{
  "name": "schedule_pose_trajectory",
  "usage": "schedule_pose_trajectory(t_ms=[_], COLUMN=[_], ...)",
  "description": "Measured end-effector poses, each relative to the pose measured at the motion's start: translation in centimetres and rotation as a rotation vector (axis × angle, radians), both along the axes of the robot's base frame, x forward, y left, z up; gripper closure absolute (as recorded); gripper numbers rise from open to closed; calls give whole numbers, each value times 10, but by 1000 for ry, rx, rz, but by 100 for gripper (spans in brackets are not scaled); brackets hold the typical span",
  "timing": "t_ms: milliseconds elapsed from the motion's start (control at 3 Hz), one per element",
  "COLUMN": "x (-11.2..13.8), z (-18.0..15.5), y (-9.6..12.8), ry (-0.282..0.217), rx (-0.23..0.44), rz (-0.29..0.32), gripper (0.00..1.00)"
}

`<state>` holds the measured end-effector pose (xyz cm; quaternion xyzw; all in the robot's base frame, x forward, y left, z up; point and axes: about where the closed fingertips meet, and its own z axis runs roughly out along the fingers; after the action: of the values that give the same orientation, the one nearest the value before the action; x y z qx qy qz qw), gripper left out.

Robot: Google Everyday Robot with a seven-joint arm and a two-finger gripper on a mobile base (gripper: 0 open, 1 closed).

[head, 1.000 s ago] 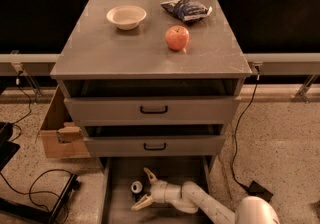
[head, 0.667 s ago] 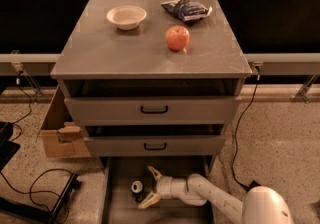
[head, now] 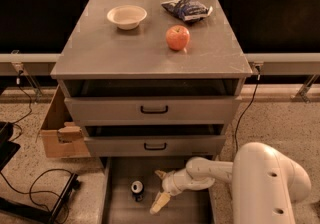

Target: Place pepsi can into bottom drawer

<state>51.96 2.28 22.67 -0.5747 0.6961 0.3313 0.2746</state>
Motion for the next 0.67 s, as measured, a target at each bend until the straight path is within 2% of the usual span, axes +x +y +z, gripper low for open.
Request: schedule_pose_trajectory(t_ms=[333, 667], x=[-12, -12], z=[12, 12], y=[-26, -28], ry=[64, 64], rx=[-104, -103], rz=[8, 4], gripper=[0, 0])
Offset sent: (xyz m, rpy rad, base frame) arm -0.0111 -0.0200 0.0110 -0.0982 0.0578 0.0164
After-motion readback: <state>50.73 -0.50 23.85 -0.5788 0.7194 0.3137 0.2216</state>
